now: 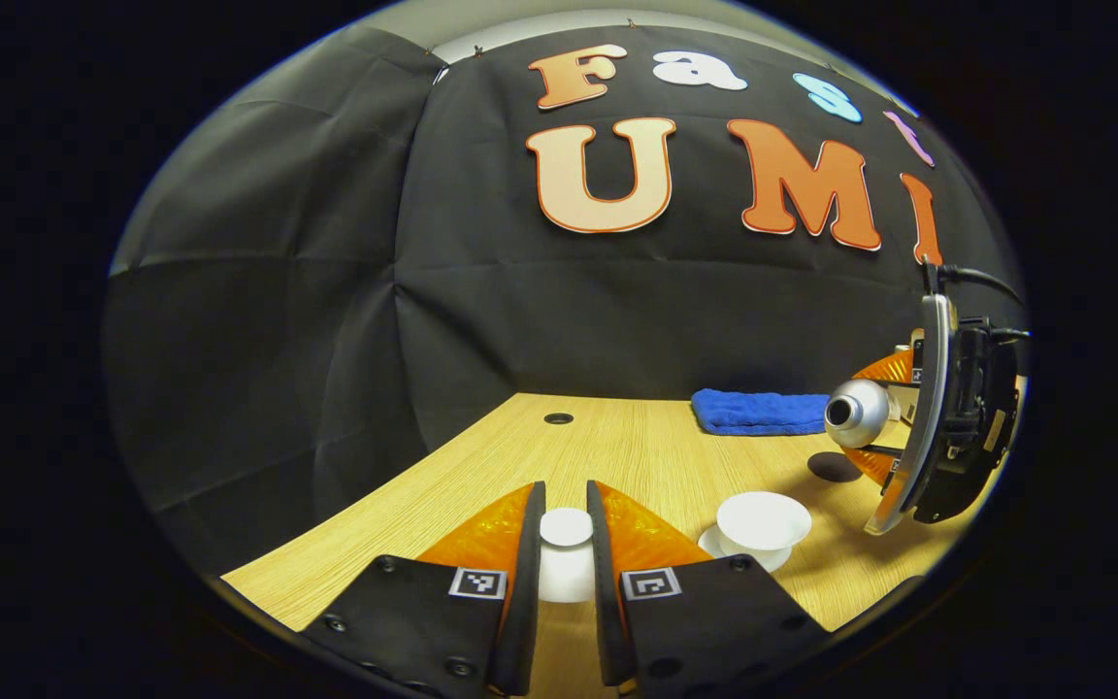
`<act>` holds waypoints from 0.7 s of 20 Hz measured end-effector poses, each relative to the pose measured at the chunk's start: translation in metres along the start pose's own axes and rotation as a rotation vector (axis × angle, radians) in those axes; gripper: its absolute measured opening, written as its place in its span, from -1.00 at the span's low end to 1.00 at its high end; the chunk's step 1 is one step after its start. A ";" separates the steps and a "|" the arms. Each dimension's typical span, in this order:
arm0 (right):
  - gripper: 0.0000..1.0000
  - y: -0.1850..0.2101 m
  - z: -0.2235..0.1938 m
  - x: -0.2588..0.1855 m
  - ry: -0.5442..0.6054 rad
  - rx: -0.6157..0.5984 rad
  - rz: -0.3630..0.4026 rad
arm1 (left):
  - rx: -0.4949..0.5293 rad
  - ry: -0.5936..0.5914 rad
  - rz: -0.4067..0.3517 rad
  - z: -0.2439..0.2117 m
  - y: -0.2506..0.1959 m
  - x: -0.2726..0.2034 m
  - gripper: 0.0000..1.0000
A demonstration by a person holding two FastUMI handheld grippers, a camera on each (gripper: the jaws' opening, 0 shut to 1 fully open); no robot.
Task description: Open the teacup lid with one hand, grasp the water bottle and pour water into the teacup with the other hand; after pouring, place the water bottle on the coaster and then close the teacup lid.
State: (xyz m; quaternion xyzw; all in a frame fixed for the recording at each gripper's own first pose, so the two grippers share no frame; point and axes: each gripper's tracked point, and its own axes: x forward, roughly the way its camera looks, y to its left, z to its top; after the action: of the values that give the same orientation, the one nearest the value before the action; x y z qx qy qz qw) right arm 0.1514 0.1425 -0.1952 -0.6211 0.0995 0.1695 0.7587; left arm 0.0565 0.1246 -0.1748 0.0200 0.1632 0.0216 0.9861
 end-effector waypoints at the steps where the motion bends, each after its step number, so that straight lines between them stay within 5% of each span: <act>1: 0.57 0.001 0.000 0.003 0.005 -0.037 -0.008 | -0.002 0.003 0.002 0.001 0.001 -0.001 -0.41; 14: 0.56 -0.015 0.000 0.008 -0.041 -0.347 -0.118 | 0.007 -0.002 -0.001 0.001 -0.001 -0.006 -0.50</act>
State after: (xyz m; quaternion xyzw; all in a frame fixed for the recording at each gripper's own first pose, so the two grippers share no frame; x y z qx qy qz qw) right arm 0.1641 0.1413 -0.1840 -0.7437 0.0168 0.1520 0.6508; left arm 0.0513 0.1233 -0.1721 0.0233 0.1625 0.0203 0.9862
